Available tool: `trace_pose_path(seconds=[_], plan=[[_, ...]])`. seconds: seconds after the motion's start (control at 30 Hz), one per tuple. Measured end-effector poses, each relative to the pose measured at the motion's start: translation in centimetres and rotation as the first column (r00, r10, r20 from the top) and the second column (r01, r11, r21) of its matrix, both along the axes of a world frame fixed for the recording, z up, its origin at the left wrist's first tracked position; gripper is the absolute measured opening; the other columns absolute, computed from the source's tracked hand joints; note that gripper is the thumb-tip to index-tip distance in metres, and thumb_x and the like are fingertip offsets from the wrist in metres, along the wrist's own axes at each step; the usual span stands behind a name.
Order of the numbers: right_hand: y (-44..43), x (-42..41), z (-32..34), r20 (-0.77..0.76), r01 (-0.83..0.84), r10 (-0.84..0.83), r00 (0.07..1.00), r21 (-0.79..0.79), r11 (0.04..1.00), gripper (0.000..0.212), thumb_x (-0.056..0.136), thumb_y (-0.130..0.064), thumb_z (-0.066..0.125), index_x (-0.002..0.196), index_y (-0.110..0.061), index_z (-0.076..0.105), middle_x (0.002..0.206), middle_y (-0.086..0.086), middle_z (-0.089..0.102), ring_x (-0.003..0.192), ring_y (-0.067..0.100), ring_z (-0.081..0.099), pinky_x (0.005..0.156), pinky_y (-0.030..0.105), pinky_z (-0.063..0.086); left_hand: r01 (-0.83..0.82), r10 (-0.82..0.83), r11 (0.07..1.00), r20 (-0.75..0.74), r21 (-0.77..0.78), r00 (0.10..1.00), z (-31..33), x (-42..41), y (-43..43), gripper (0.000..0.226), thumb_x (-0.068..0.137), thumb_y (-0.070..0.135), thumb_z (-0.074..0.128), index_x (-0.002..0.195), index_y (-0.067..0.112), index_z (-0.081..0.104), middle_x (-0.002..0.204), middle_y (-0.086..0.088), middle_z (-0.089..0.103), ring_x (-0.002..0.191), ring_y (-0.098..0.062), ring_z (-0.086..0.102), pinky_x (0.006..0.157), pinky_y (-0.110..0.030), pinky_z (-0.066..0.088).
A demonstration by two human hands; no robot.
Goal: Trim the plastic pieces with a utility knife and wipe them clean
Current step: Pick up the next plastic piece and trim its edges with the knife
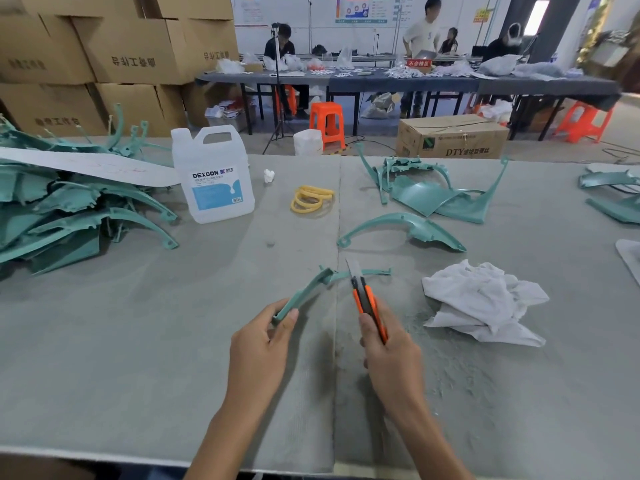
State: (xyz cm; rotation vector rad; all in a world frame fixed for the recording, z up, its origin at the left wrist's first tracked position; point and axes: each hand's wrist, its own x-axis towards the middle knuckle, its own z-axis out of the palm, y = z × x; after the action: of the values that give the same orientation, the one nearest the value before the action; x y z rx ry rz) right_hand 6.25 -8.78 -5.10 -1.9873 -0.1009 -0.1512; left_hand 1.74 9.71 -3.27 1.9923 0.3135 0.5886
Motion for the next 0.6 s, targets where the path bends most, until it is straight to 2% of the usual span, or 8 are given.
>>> trace_pose_path(seconds=[0.1,0.2,0.27,0.4,0.47,0.5,0.57,0.6], plan=[[-1.1,-0.5,0.6,-0.012,-0.043,0.044,0.999,0.070,0.997,0.032,0.099,-0.049,0.054,0.128,-0.063,0.053,0.078,-0.013,0.068,0.062,0.010,0.063,0.063,0.040,0.058,0.041,-0.046,0.984,-0.028,-0.172,0.999,-0.2,-0.4,-0.3,0.018,0.091,0.032,0.071,0.108,0.040,0.073,0.101,0.024,0.074,0.093,0.004,0.069,0.088,-0.024,0.054],[-0.8,-1.7,1.4,-0.095,-0.063,0.097,0.991,0.309,0.949,0.025,0.085,-0.063,0.063,0.106,-0.050,0.065,0.070,-0.001,0.060,0.057,0.015,0.059,0.049,0.033,0.053,0.058,-0.070,0.967,-0.038,-0.247,0.997,-0.6,-1.4,-1.2,0.033,0.084,0.015,0.079,0.103,0.041,0.074,0.109,0.022,0.073,0.105,0.003,0.067,0.101,-0.032,0.052],[0.0,-2.1,2.0,-0.163,-0.072,0.154,0.974,0.422,0.904,0.027,0.078,-0.062,0.073,0.088,-0.039,0.062,0.069,0.001,0.053,0.056,0.017,0.055,0.046,0.032,0.049,0.056,-0.067,0.982,-0.052,-0.181,0.996,-1.2,-2.3,-2.1,0.048,0.080,0.003,0.080,0.106,0.043,0.074,0.117,0.026,0.069,0.114,0.007,0.061,0.108,-0.032,0.048],[1.5,-2.7,2.4,-0.223,-0.071,0.220,0.950,0.530,0.845,0.027,0.084,-0.024,0.081,0.098,-0.020,0.059,0.069,0.000,0.056,0.054,0.017,0.053,0.045,0.029,0.044,0.189,-0.189,0.981,-0.019,0.051,0.982,-1.8,-4.0,-3.5,0.076,0.081,-0.018,0.058,0.122,0.046,0.063,0.135,0.036,0.053,0.138,0.010,0.037,0.116,-0.016,0.029],[1.5,-2.7,2.5,-0.203,-0.063,0.202,0.958,0.538,0.840,0.020,0.087,-0.011,0.076,0.096,-0.011,0.058,0.068,0.003,0.054,0.052,0.017,0.049,0.044,0.030,0.043,0.169,-0.170,0.985,0.058,0.023,0.984,-1.6,-4.7,-3.4,0.071,0.084,-0.011,0.052,0.129,0.044,0.062,0.143,0.030,0.050,0.144,0.005,0.031,0.116,-0.014,0.028],[1.5,-2.6,2.6,-0.187,-0.063,0.196,0.963,0.550,0.833,0.019,0.087,-0.009,0.075,0.095,-0.009,0.057,0.069,0.003,0.052,0.051,0.018,0.046,0.044,0.030,0.042,0.092,-0.086,0.994,0.098,-0.059,0.991,-1.3,-4.9,-3.4,0.062,0.086,0.002,0.054,0.130,0.044,0.061,0.145,0.025,0.050,0.142,0.003,0.035,0.114,-0.019,0.033],[1.3,-2.4,3.0,-0.143,-0.101,0.221,0.965,0.576,0.811,0.021,0.087,-0.013,0.077,0.096,-0.009,0.058,0.069,0.005,0.050,0.050,0.020,0.044,0.044,0.030,0.042,-0.106,0.137,0.922,0.058,-0.371,0.989,-0.6,-4.9,-3.0,0.041,0.085,0.033,0.068,0.124,0.043,0.060,0.135,0.015,0.059,0.123,-0.001,0.056,0.100,-0.028,0.047],[1.3,-2.3,3.2,-0.123,-0.136,0.254,0.959,0.588,0.797,0.023,0.085,-0.017,0.078,0.097,-0.009,0.060,0.070,0.006,0.050,0.050,0.020,0.044,0.044,0.030,0.042,-0.124,0.137,0.836,-0.016,-0.534,0.990,-0.2,-4.6,-2.7,0.044,0.080,0.043,0.077,0.120,0.036,0.061,0.127,0.003,0.064,0.109,-0.008,0.064,0.089,-0.030,0.052]])
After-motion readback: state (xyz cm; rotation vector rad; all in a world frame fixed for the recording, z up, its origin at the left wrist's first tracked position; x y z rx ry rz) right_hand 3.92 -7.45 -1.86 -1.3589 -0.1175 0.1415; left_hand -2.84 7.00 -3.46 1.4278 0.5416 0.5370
